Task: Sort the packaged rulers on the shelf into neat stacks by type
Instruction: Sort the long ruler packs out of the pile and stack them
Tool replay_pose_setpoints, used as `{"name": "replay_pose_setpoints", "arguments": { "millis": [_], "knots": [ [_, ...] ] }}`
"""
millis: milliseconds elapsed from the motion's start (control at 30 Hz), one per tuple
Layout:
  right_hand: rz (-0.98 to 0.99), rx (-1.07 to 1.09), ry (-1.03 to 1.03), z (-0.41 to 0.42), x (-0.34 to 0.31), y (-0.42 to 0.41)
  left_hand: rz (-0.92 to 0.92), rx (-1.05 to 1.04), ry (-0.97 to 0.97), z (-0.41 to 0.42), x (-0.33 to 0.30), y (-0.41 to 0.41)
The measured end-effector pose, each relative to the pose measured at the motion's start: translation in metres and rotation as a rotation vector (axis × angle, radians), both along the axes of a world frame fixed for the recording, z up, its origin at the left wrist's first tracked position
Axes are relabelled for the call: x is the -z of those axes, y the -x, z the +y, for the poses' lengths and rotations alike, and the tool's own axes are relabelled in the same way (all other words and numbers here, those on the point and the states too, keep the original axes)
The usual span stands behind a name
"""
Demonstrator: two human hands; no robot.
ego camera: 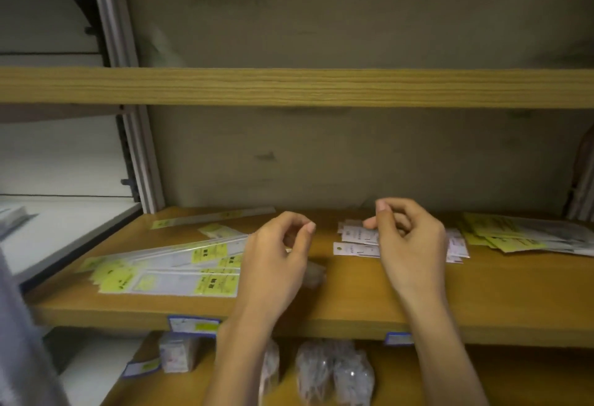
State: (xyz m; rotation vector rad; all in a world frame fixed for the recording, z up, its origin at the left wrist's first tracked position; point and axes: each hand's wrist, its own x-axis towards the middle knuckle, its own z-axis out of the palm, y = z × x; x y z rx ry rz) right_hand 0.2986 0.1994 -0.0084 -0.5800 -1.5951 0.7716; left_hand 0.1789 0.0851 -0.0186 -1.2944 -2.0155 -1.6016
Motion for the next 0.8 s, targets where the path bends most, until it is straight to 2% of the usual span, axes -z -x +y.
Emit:
{"name": "replay_pose_setpoints", "arguments": {
  "millis": [300, 533, 800],
  "knots": [
    [0.049, 0.072, 0.06, -0.06, 0.001, 0.051, 0.057, -0.045, 0.15, -0.077, 0.014, 0.087],
    [0.008, 0.094, 0.075, -0.069, -0.001, 0.077, 0.037, -0.034, 0.205, -0.091, 0.02, 0.117],
    [-0.039, 0.017, 0.078, -0.072, -0.004, 0.105, 0.05, -0.083, 0.226, -0.095, 0.016, 0.144]
  ]
}}
